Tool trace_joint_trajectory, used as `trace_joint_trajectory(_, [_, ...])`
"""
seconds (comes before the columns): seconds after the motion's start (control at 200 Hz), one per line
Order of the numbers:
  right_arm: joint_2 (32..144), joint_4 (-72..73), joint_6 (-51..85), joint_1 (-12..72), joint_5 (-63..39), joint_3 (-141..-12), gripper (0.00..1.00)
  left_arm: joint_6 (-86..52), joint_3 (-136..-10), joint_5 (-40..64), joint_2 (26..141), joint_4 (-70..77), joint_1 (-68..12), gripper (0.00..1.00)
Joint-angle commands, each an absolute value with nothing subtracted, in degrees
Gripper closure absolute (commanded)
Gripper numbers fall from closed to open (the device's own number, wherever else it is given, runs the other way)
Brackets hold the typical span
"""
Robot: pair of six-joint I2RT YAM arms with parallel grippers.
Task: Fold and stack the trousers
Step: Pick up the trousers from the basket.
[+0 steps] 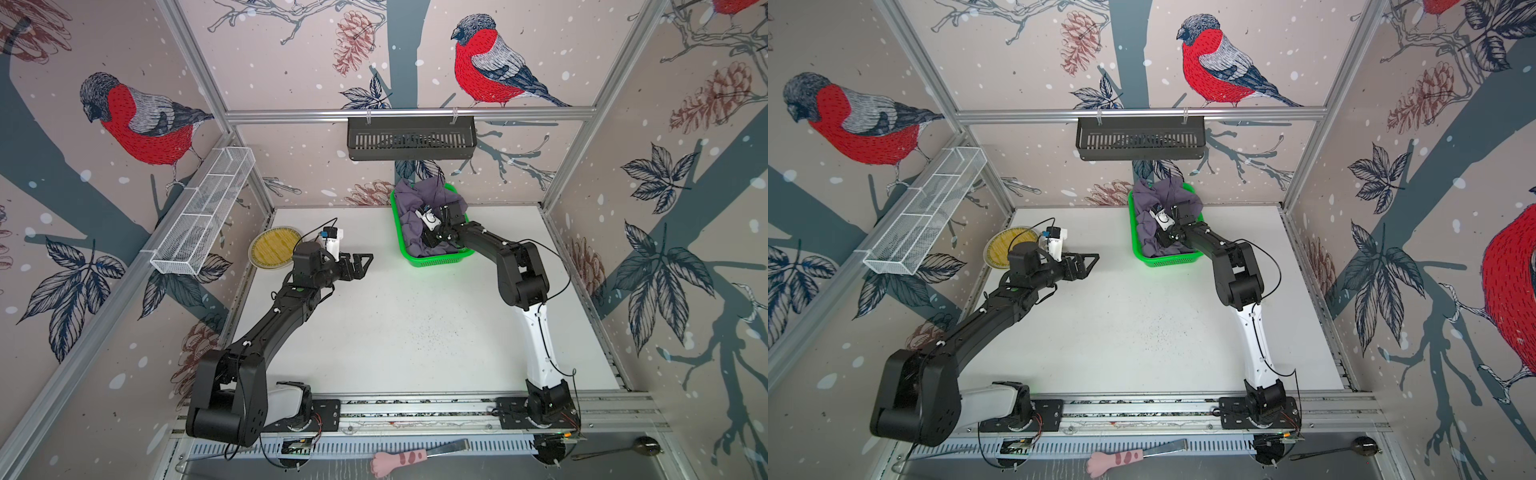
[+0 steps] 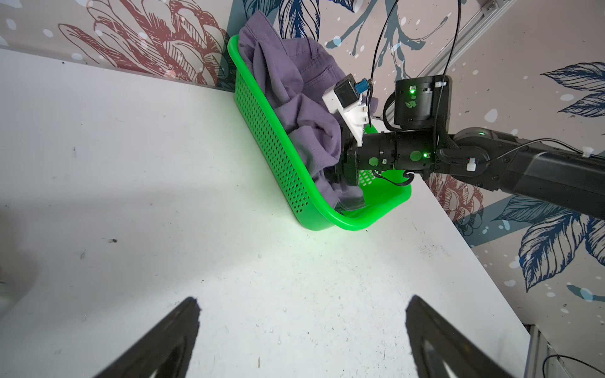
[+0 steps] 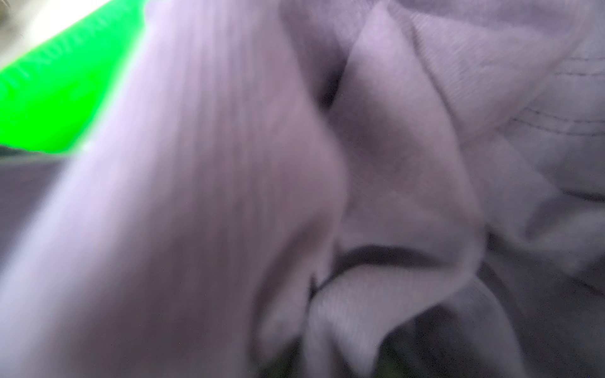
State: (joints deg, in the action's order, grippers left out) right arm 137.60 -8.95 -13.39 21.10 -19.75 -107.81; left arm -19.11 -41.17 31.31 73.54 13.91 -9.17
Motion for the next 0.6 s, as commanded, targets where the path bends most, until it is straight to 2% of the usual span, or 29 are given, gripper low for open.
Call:
trace_joint_trajectory(0.0, [136.73, -9.87, -10.91, 20.57, -19.20, -108.54, 0.84, -18.85, -41.82, 32.67, 73.74, 13.99, -9.12, 0.02])
trace_joint_trajectory(0.06, [134.82, -9.46, -11.24, 20.57, -17.85, -108.03, 0.94, -18.78, -41.89, 32.52, 73.74, 13.97, -9.11, 0.02])
trace_joint_trajectory(0.275, [122.37, -2.36, -12.67, 22.10, -11.57, -101.75, 0.96, -18.81, -42.83, 32.19, 73.74, 13.13, -9.13, 0.02])
trace_joint_trajectory(0.46, [109.44, 7.02, -19.13, 26.78, 1.28, -93.34, 0.97, -18.89, -43.24, 30.74, 72.70, 12.12, -9.07, 0.02])
trace_joint_trajectory(0.595, [101.51, 11.55, -22.06, 29.53, 3.43, -90.53, 0.97, -19.24, -43.94, 27.24, 71.03, 9.41, -8.75, 0.02])
